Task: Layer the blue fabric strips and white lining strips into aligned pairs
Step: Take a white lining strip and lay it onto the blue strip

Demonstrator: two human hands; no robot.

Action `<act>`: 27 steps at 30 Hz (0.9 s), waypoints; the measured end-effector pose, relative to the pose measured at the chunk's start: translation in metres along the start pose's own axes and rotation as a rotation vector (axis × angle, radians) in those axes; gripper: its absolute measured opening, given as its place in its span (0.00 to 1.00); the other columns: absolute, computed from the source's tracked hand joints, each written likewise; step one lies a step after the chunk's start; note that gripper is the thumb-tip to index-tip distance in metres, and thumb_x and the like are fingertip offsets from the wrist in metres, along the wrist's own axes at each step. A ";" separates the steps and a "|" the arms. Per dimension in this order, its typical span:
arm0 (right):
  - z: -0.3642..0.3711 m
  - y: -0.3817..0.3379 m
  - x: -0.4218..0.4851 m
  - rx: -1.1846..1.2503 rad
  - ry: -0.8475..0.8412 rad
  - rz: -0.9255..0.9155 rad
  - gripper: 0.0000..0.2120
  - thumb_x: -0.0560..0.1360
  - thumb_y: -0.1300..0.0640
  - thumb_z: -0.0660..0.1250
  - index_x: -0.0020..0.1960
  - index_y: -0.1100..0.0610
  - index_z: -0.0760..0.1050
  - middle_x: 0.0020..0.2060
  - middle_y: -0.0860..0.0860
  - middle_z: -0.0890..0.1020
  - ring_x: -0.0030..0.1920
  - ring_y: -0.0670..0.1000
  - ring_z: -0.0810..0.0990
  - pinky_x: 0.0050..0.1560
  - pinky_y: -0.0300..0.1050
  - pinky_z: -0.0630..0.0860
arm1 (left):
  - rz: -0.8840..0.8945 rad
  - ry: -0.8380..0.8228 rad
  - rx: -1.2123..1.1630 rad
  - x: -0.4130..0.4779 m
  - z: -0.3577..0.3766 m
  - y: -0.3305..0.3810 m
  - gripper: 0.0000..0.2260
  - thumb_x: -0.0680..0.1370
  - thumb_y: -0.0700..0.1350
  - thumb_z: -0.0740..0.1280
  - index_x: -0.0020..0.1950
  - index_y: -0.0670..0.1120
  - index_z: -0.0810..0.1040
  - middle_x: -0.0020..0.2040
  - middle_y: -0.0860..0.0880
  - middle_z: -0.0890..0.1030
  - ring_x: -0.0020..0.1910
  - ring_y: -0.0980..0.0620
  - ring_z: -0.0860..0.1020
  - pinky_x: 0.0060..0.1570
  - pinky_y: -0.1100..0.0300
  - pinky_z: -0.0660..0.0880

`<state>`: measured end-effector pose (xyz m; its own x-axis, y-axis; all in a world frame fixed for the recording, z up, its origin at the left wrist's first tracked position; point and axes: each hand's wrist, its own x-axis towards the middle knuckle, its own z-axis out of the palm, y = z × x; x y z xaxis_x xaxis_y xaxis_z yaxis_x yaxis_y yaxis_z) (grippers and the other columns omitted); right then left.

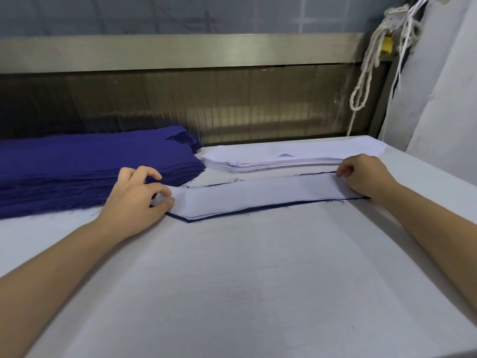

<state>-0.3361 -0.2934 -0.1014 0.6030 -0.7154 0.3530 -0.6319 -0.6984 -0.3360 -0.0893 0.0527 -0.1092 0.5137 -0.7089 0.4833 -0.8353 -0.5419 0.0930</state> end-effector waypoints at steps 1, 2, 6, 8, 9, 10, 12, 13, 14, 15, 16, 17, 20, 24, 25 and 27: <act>0.000 0.001 0.000 -0.004 0.000 -0.001 0.13 0.74 0.70 0.58 0.46 0.63 0.81 0.48 0.59 0.82 0.51 0.60 0.76 0.49 0.47 0.71 | 0.000 0.002 -0.007 0.000 0.000 0.000 0.07 0.75 0.48 0.69 0.48 0.48 0.84 0.60 0.50 0.72 0.55 0.48 0.60 0.51 0.60 0.59; 0.000 0.001 0.000 -0.012 -0.001 0.000 0.14 0.74 0.70 0.58 0.46 0.62 0.81 0.48 0.58 0.82 0.52 0.60 0.76 0.49 0.47 0.71 | -0.002 0.001 -0.013 0.000 0.000 0.000 0.07 0.75 0.48 0.68 0.47 0.48 0.84 0.59 0.50 0.72 0.55 0.49 0.60 0.51 0.61 0.58; -0.002 0.002 0.000 -0.218 0.051 -0.013 0.13 0.74 0.66 0.61 0.48 0.55 0.82 0.51 0.59 0.79 0.55 0.63 0.68 0.53 0.49 0.67 | -0.002 -0.005 -0.015 0.001 0.001 0.001 0.08 0.76 0.49 0.67 0.48 0.49 0.84 0.59 0.51 0.73 0.54 0.50 0.59 0.51 0.61 0.58; -0.003 0.000 -0.001 -0.309 0.108 -0.024 0.12 0.74 0.64 0.63 0.51 0.53 0.82 0.53 0.59 0.76 0.55 0.62 0.66 0.53 0.49 0.63 | 0.009 0.009 -0.028 0.001 0.002 0.000 0.08 0.76 0.49 0.67 0.49 0.49 0.84 0.58 0.52 0.73 0.53 0.51 0.58 0.51 0.60 0.59; -0.003 -0.002 -0.001 -0.310 0.115 -0.032 0.12 0.73 0.63 0.63 0.52 0.53 0.81 0.54 0.59 0.75 0.55 0.62 0.66 0.54 0.50 0.63 | 0.018 0.018 -0.041 0.001 0.002 0.000 0.08 0.76 0.49 0.68 0.50 0.49 0.83 0.58 0.53 0.73 0.53 0.51 0.59 0.51 0.60 0.60; -0.003 -0.003 -0.001 -0.291 0.104 -0.044 0.11 0.74 0.62 0.64 0.53 0.54 0.81 0.54 0.60 0.76 0.56 0.62 0.67 0.55 0.50 0.63 | 0.031 0.026 -0.053 0.000 0.002 -0.001 0.08 0.76 0.49 0.68 0.51 0.49 0.83 0.58 0.53 0.74 0.52 0.51 0.59 0.51 0.59 0.61; -0.002 -0.005 -0.001 -0.202 0.048 -0.080 0.10 0.75 0.61 0.64 0.53 0.57 0.80 0.51 0.60 0.78 0.55 0.63 0.71 0.56 0.51 0.68 | 0.062 0.035 -0.070 0.000 0.002 -0.002 0.08 0.76 0.49 0.68 0.53 0.50 0.83 0.58 0.55 0.75 0.51 0.51 0.60 0.51 0.60 0.61; -0.002 -0.006 -0.003 -0.135 0.015 -0.085 0.10 0.75 0.59 0.64 0.53 0.58 0.80 0.50 0.59 0.79 0.54 0.62 0.73 0.55 0.51 0.71 | 0.072 0.034 -0.076 0.000 0.001 -0.002 0.09 0.76 0.49 0.68 0.53 0.50 0.83 0.57 0.56 0.76 0.51 0.51 0.61 0.51 0.60 0.61; -0.003 -0.007 -0.004 -0.078 -0.014 -0.076 0.09 0.75 0.58 0.65 0.53 0.58 0.79 0.49 0.58 0.79 0.52 0.60 0.75 0.54 0.51 0.73 | 0.077 0.030 -0.078 0.001 0.001 -0.002 0.09 0.75 0.50 0.68 0.53 0.51 0.83 0.57 0.57 0.77 0.50 0.52 0.61 0.51 0.60 0.62; -0.003 -0.008 -0.006 -0.044 -0.037 -0.063 0.09 0.75 0.56 0.65 0.52 0.58 0.79 0.49 0.57 0.80 0.52 0.59 0.75 0.53 0.51 0.74 | 0.077 0.021 -0.072 0.001 0.001 -0.002 0.09 0.75 0.50 0.68 0.53 0.51 0.82 0.56 0.58 0.77 0.50 0.52 0.61 0.50 0.60 0.62; -0.003 -0.008 -0.006 -0.030 -0.058 -0.050 0.09 0.76 0.55 0.65 0.52 0.57 0.78 0.50 0.56 0.80 0.51 0.58 0.76 0.53 0.50 0.74 | 0.076 0.008 -0.060 0.001 0.002 -0.002 0.09 0.75 0.51 0.68 0.53 0.52 0.82 0.56 0.59 0.77 0.50 0.53 0.61 0.50 0.60 0.62; -0.002 -0.008 -0.006 -0.028 -0.074 -0.040 0.08 0.76 0.54 0.65 0.52 0.57 0.78 0.50 0.56 0.80 0.51 0.57 0.76 0.52 0.50 0.74 | 0.075 -0.002 -0.049 0.002 0.002 -0.003 0.10 0.75 0.51 0.68 0.54 0.52 0.82 0.56 0.59 0.77 0.50 0.53 0.61 0.50 0.60 0.62; -0.002 -0.008 -0.006 -0.045 -0.113 -0.023 0.08 0.76 0.56 0.64 0.52 0.57 0.79 0.52 0.56 0.81 0.52 0.58 0.76 0.54 0.49 0.74 | 0.077 -0.004 -0.039 0.002 0.003 -0.005 0.10 0.75 0.51 0.68 0.54 0.52 0.82 0.56 0.58 0.77 0.50 0.53 0.61 0.50 0.59 0.63; 0.000 -0.008 -0.006 -0.047 -0.093 -0.034 0.09 0.77 0.59 0.62 0.52 0.59 0.80 0.52 0.58 0.81 0.52 0.59 0.77 0.54 0.51 0.74 | 0.081 -0.007 -0.041 0.003 0.003 -0.004 0.09 0.75 0.51 0.68 0.53 0.51 0.83 0.56 0.58 0.77 0.51 0.53 0.61 0.52 0.57 0.65; 0.002 -0.009 -0.005 -0.038 -0.078 -0.040 0.09 0.76 0.61 0.62 0.52 0.59 0.80 0.51 0.58 0.80 0.51 0.59 0.77 0.53 0.49 0.74 | 0.093 0.005 -0.042 0.003 0.002 -0.004 0.08 0.76 0.50 0.68 0.52 0.51 0.83 0.55 0.57 0.78 0.51 0.53 0.61 0.52 0.56 0.66; 0.004 -0.015 -0.004 0.001 -0.050 -0.049 0.10 0.76 0.63 0.62 0.53 0.59 0.80 0.50 0.57 0.80 0.51 0.59 0.77 0.50 0.46 0.72 | 0.132 0.047 -0.034 0.007 0.000 -0.004 0.07 0.76 0.49 0.68 0.49 0.50 0.84 0.54 0.55 0.79 0.50 0.51 0.62 0.50 0.54 0.67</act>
<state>-0.3275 -0.2802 -0.1018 0.6569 -0.6806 0.3245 -0.6006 -0.7325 -0.3204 -0.0830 0.0500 -0.1062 0.3898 -0.7506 0.5334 -0.9016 -0.4290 0.0552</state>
